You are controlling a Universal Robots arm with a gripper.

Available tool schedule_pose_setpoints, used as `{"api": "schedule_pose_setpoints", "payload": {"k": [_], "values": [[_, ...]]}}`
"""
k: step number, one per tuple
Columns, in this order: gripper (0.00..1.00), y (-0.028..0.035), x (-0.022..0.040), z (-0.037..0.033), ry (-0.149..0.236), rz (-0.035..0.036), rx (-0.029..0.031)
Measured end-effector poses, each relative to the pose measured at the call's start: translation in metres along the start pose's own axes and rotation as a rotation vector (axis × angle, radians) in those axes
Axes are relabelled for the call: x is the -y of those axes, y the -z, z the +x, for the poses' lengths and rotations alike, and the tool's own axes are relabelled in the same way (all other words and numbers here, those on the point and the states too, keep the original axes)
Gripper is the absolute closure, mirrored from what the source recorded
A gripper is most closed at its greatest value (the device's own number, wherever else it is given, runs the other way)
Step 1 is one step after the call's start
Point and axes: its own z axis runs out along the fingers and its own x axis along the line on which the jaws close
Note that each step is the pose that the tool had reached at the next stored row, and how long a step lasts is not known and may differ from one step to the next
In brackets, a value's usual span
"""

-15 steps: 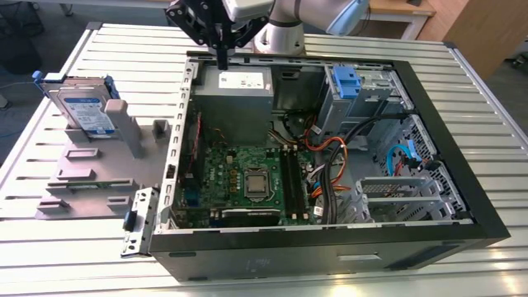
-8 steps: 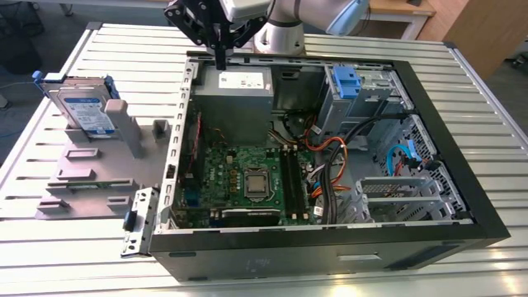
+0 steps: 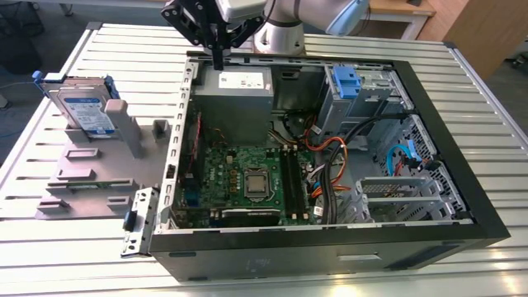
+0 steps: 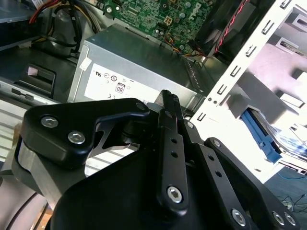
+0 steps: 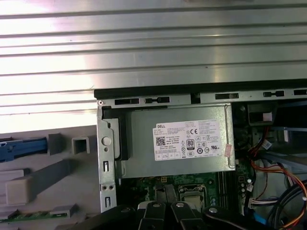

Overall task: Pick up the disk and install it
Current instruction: 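Reach for the disk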

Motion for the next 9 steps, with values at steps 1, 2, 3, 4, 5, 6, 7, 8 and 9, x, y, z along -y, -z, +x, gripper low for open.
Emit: {"api": "schedule_pose_setpoints", "payload": {"k": [1, 2, 3, 4, 5, 6, 7, 8, 9], "values": [[0.89, 0.0000, 0.0000, 0.0004, 0.000, 0.0000, 0.0000], [0.89, -0.0001, 0.0001, 0.0008, 0.000, 0.0000, 0.0000], [0.89, -0.0001, 0.0001, 0.0012, 0.000, 0.0000, 0.0000], [0.89, -0.0001, 0.0001, 0.0016, 0.000, 0.0000, 0.0000], [0.89, -0.0002, 0.0002, 0.0020, 0.000, 0.0000, 0.0000], [0.89, -0.0002, 0.0002, 0.0024, 0.000, 0.0001, 0.0000], [0.89, -0.0002, 0.0002, 0.0028, 0.000, 0.0000, 0.0000], [0.89, -0.0003, 0.0003, 0.0032, 0.000, 0.0000, 0.0000], [0.89, -0.0003, 0.0003, 0.0035, 0.000, 0.0000, 0.0000]]}}
